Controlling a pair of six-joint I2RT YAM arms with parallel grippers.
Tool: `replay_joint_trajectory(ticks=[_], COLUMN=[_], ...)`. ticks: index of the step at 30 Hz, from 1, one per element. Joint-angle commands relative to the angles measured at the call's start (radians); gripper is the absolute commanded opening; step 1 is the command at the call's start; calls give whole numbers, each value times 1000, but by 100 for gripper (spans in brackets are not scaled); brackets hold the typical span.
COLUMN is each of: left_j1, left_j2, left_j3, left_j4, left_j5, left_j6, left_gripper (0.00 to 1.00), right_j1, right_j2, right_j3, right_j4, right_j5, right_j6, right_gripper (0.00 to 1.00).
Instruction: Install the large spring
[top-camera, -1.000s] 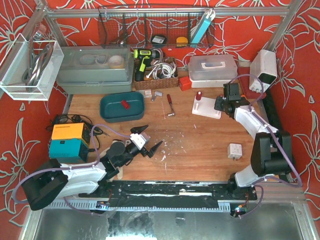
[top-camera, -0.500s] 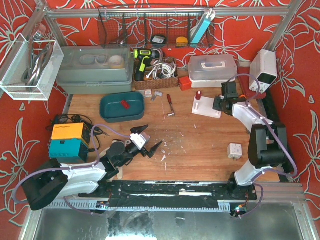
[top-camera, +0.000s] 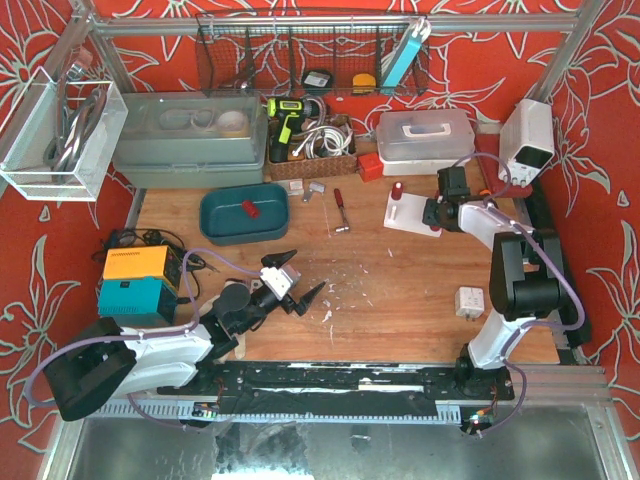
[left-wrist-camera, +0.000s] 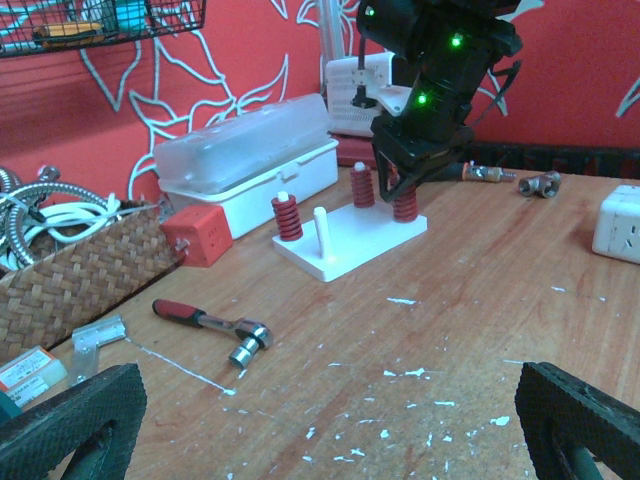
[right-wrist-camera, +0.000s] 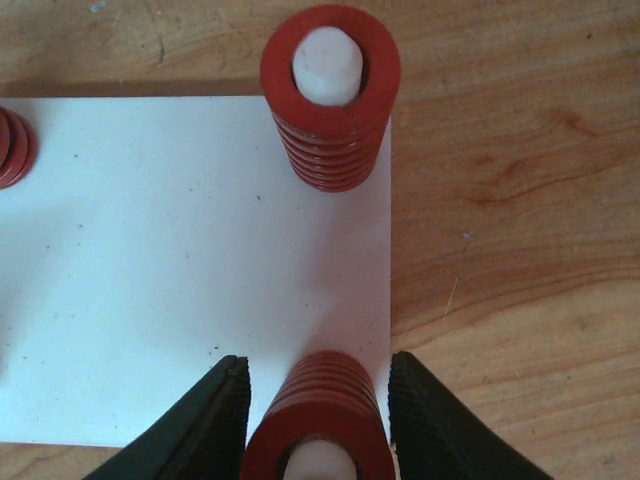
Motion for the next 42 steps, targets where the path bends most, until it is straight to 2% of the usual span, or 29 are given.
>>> replay_joint_trajectory(ticks=[1, 7, 11, 13, 19, 25, 28, 30, 35, 39, 42], left_j1=[-2, -3, -3, -3, -3, 7, 30, 74, 270, 390, 472], left_j2=[-1, 11, 15, 20, 46, 63, 59, 50, 64, 146, 243], left_j3=[19, 23, 28, 33, 76, 175, 254, 305, 441, 541, 597], left_j4=[27, 29, 27, 22, -42, -200, -361, -470, -709, -828, -860], left_j5=[6, 2, -17, -35, -123, -287, -363, -378, -259, -206, -155], left_j6=[16, 13, 3, -7, -59, -197, -245, -332, -502, -574, -661], left_gripper=[100, 100, 100, 100, 100, 100, 100, 100, 100, 89, 86], right_j1=[-5, -4, 2, 10, 58, 186, 276, 338, 468, 550, 596], right_j2=[0, -68, -172, -225, -396, -533, -578, -602, -626, -597, -589], right_j3=[45, 65, 44, 29, -32, -167, -239, -294, -414, -439, -420], right_j4=[-16, -79, -100, -111, -131, -93, -58, -15, 124, 188, 166], right_j5=[2, -19, -92, -121, -199, -228, -240, -252, -223, -191, -135], right_j6=[19, 32, 49, 56, 49, 45, 40, 43, 24, -7, -39], right_gripper=[47, 68, 76, 85, 98, 99, 99, 99, 99, 99, 99])
